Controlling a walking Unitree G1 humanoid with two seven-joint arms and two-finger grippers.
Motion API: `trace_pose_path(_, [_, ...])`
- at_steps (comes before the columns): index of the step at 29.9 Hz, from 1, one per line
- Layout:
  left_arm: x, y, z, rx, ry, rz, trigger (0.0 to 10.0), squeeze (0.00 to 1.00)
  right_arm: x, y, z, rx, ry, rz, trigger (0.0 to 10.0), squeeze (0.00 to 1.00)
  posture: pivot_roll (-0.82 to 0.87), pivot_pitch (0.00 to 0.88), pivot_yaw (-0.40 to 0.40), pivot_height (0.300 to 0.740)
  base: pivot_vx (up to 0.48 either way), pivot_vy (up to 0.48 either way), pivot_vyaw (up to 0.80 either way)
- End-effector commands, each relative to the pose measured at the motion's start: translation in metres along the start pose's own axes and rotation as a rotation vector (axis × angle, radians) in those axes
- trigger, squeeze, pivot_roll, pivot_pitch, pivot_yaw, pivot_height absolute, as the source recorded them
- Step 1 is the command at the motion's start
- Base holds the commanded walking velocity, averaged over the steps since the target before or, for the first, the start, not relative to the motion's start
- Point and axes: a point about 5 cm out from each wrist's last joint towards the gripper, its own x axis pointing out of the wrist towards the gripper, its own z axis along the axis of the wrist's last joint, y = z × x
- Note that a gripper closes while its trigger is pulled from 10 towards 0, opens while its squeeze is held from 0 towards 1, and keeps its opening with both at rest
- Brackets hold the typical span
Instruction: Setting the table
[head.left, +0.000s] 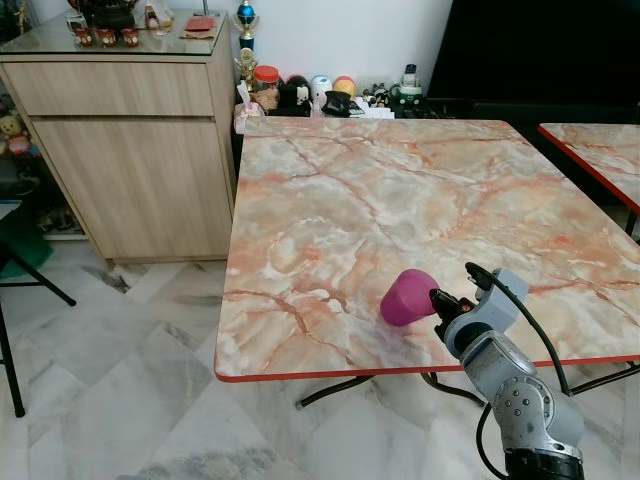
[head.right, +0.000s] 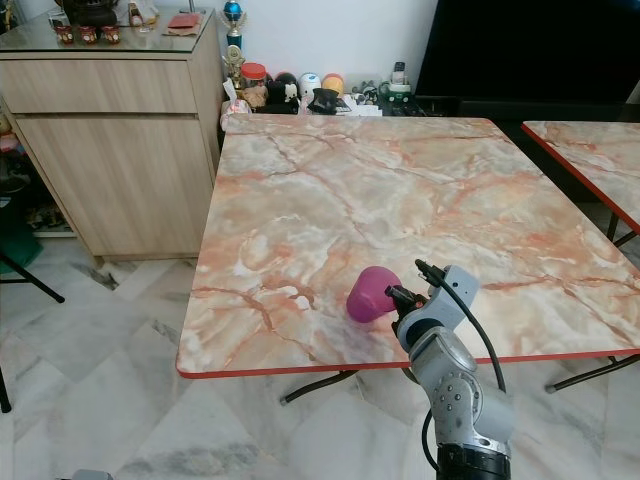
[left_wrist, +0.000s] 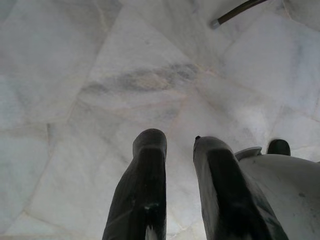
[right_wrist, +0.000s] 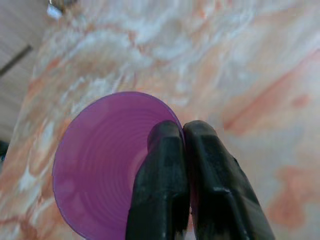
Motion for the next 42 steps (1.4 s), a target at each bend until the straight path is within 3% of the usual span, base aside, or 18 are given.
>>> trace_pose_path(1, [-0.002,0.002,-0.005,0.013,0.017,0.016,10.0,0.00,-0.001,0.006,0.015,-0.002,-0.108,0.022,6.5,0.00,0.12,0.037,-0.039,0.740,0.000,0.000,0.00])
trace_pose_path(2, [-0.002,0.003,-0.004,0.011,0.015,0.024,10.0,0.00,-0.002,0.007,0.020,-0.009,-0.141,0.025,6.5,0.00,0.12,0.035,-0.039,0.740,0.000,0.000,0.00])
trace_pose_path(3, [-0.002,0.004,-0.004,0.007,0.015,0.032,10.0,0.00,-0.003,0.007,0.025,-0.037,-0.174,0.021,10.0,0.00,0.12,0.031,-0.038,0.740,0.000,0.000,0.00])
trace_pose_path(5, [-0.003,0.008,-0.004,0.019,0.025,0.057,10.0,0.00,-0.005,0.007,0.031,-0.099,-0.225,0.020,10.0,0.00,0.11,0.022,-0.035,0.740,0.000,0.000,0.00])
trace_pose_path(9, [-0.003,0.013,-0.003,0.038,0.030,0.090,10.0,0.00,-0.006,0.006,0.039,-0.122,-0.282,0.013,10.0,0.00,0.11,0.022,-0.035,0.740,0.000,0.000,0.00])
trace_pose_path(12, [-0.004,0.014,-0.002,0.042,0.027,0.094,10.0,0.00,-0.009,0.006,0.052,-0.229,-0.366,0.021,10.0,0.00,0.11,0.019,-0.035,0.740,0.000,-0.364,0.00])
trace_pose_path(14, [-0.004,0.014,-0.003,0.044,0.030,0.099,10.0,0.00,-0.009,0.000,0.055,-0.343,-0.361,-0.004,10.0,0.00,0.11,0.017,-0.036,0.740,0.000,-0.424,0.00])
trace_pose_path(17, [-0.005,0.015,-0.004,0.048,0.033,0.100,10.0,0.00,-0.010,-0.010,0.060,-0.403,-0.365,-0.033,10.0,0.00,0.11,0.019,-0.037,0.740,0.000,-0.426,0.00])
trace_pose_path(23, [-0.005,0.016,-0.004,0.049,0.033,0.107,10.0,0.00,-0.012,-0.024,0.069,-0.405,-0.381,-0.084,10.0,0.00,0.11,0.028,-0.038,0.740,0.000,-0.424,0.00])
trace_pose_path(24, [-0.005,0.015,-0.005,0.049,0.036,0.107,10.0,0.00,-0.013,-0.024,0.073,-0.371,-0.398,-0.088,10.0,0.00,0.10,0.030,-0.037,0.740,0.000,-0.424,0.00])
trace_pose_path(34, [-0.004,0.012,-0.006,0.050,0.032,0.105,10.0,0.00,-0.009,-0.012,0.063,-0.347,-0.388,-0.043,10.0,0.00,0.11,0.039,-0.039,0.740,0.000,-0.425,0.00])
trace_pose_path(42, [-0.005,0.014,-0.006,0.050,0.033,0.112,10.0,0.00,-0.009,-0.013,0.068,-0.341,-0.410,-0.054,10.0,0.00,0.10,0.053,-0.037,0.740,0.000,-0.446,0.00])
